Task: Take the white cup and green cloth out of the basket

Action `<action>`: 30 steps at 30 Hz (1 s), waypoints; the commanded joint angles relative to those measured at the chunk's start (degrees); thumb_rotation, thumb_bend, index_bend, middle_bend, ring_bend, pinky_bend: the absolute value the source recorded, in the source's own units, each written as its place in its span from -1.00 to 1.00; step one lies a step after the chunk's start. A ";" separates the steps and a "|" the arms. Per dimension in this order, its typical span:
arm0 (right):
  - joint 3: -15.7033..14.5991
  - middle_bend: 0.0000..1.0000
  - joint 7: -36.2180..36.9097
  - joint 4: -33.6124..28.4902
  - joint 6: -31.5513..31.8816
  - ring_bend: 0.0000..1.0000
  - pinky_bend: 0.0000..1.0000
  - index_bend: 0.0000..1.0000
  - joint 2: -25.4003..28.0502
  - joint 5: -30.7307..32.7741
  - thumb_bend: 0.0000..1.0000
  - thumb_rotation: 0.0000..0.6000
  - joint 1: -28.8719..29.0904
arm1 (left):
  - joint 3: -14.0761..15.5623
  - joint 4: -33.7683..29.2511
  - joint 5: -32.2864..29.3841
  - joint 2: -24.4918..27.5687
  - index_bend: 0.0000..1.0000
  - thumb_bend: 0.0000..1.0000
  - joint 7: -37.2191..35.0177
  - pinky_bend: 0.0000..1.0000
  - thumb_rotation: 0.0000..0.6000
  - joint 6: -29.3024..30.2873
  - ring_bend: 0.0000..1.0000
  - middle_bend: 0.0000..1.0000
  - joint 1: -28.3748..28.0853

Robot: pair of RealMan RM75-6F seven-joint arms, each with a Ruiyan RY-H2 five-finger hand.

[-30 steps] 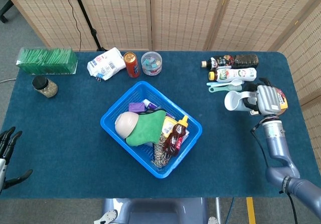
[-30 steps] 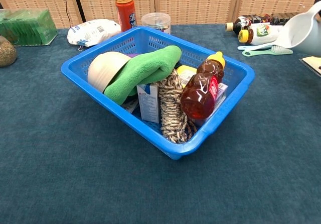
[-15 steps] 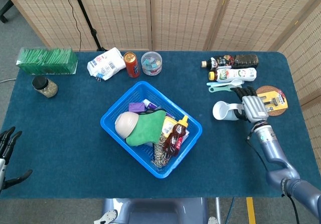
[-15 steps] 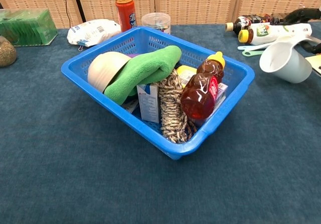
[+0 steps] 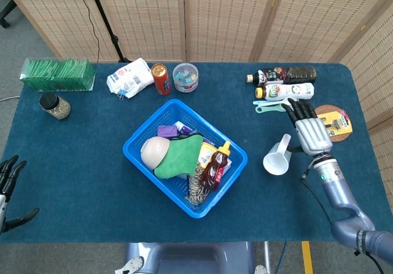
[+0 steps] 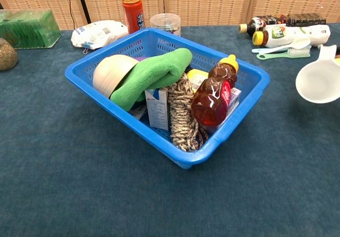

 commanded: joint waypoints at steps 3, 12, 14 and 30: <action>0.18 -1.00 -12.21 -4.48 0.28 -1.00 -1.00 -1.00 3.17 2.47 -0.95 1.00 0.43 | 0.02 0.10 0.05 0.02 -1.00 -1.00 -0.17 -1.00 1.00 0.14 -1.00 -1.00 0.07; 0.91 -1.00 -26.40 -0.53 0.84 -1.00 -1.00 -1.00 -0.71 4.92 -1.00 1.00 3.53 | -0.03 -0.01 -0.14 0.00 -1.00 -1.00 0.01 -1.00 1.00 0.07 -1.00 -1.00 0.04; 1.68 -1.00 -24.99 -2.07 1.26 -1.00 -1.00 -1.00 -0.59 5.55 -1.00 1.00 3.43 | -0.11 -0.04 -0.37 0.00 -1.00 -1.00 0.00 -1.00 1.00 -0.01 -1.00 -1.00 0.02; 3.82 -1.00 10.34 -17.92 -7.77 -1.00 -1.00 -1.00 9.19 -6.51 -1.00 1.00 6.00 | -0.23 -0.34 -0.84 0.05 -1.00 -1.00 0.36 -1.00 1.00 -0.76 -1.00 -1.00 -0.36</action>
